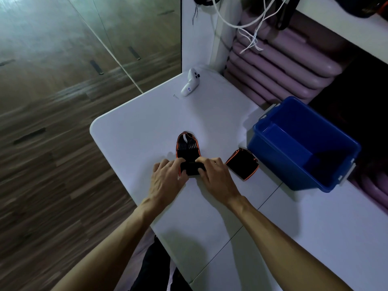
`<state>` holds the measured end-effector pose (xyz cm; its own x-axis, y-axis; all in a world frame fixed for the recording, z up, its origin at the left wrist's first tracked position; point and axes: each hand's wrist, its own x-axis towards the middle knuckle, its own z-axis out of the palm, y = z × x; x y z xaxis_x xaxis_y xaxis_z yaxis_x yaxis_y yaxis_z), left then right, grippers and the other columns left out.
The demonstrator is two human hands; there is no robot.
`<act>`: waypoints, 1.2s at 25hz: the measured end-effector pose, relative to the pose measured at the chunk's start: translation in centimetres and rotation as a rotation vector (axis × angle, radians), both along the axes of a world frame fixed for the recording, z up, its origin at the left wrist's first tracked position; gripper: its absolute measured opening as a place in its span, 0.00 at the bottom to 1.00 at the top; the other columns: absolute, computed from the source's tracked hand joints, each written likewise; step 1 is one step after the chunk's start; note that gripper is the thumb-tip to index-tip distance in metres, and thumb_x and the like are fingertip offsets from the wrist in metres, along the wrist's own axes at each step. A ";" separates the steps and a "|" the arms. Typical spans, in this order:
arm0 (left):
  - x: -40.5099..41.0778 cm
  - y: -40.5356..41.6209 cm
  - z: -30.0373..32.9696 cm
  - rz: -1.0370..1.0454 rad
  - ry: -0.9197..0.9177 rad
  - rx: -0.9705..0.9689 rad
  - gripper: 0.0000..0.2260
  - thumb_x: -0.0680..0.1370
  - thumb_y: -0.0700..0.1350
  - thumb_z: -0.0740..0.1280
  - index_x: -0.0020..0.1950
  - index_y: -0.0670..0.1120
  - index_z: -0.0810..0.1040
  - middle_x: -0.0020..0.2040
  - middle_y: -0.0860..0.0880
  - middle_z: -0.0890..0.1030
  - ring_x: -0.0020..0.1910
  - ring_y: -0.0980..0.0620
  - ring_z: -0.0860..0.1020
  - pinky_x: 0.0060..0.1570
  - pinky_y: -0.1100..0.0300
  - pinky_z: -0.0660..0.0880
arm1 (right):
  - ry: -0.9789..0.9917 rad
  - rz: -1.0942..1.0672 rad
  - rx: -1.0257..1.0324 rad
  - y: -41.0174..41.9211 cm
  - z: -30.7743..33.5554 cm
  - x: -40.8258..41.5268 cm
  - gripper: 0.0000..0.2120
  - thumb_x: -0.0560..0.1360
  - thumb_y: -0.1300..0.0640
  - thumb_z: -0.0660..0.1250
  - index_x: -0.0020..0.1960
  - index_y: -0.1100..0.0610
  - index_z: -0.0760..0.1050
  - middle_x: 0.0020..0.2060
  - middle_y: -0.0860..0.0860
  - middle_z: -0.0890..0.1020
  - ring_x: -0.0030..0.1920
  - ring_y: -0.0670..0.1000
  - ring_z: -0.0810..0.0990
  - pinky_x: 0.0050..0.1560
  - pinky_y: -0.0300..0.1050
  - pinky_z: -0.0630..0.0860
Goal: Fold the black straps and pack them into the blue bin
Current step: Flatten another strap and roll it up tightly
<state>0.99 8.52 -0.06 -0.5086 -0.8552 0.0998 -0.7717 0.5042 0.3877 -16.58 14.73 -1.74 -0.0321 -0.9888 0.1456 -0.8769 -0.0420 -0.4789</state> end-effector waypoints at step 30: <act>-0.7 -6.8 -0.5 -0.027 0.193 0.283 0.12 0.75 0.49 0.68 0.57 0.47 0.75 0.53 0.50 0.79 0.56 0.48 0.72 0.56 0.54 0.69 | -0.021 -0.163 0.051 -4.1 0.9 -0.7 0.15 0.78 0.50 0.63 0.63 0.54 0.75 0.55 0.50 0.81 0.56 0.55 0.72 0.51 0.53 0.73</act>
<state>0.26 1.74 -0.55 -0.5267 -0.8490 -0.0427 -0.6582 0.3755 0.6525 -17.31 10.63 -0.86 -0.1953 -0.9763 0.0935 -0.8599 0.1246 -0.4950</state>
